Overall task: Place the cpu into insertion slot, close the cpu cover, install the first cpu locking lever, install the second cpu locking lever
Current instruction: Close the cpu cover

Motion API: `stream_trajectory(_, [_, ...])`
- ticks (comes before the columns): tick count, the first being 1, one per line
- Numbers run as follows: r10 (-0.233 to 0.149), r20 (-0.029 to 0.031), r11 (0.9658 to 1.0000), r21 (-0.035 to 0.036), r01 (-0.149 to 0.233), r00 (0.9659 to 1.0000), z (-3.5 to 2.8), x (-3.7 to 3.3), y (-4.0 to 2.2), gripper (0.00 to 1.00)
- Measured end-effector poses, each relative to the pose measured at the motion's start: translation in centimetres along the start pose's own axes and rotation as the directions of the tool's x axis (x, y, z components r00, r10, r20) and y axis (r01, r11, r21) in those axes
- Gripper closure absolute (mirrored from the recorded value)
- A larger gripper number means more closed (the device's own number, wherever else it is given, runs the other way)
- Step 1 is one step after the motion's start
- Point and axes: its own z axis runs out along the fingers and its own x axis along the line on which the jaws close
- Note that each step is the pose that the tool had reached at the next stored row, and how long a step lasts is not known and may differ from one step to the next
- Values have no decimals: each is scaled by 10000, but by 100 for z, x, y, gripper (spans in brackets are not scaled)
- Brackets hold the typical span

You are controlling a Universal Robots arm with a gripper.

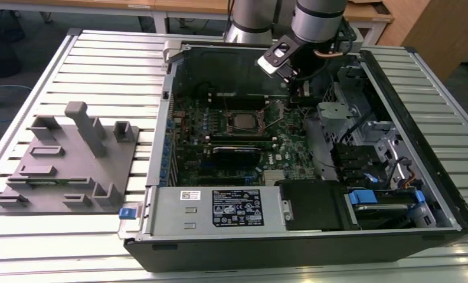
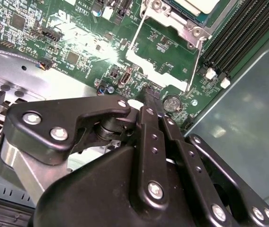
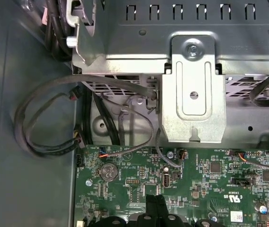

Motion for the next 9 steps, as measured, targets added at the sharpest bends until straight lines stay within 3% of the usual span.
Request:
stream_trajectory(7, [-7, 148, 10000, 27, 7, 9999, 45, 0, 1, 89])
stream_trajectory(9, [-8, 154, 10000, 28, 7, 9999, 45, -1, 1, 89])
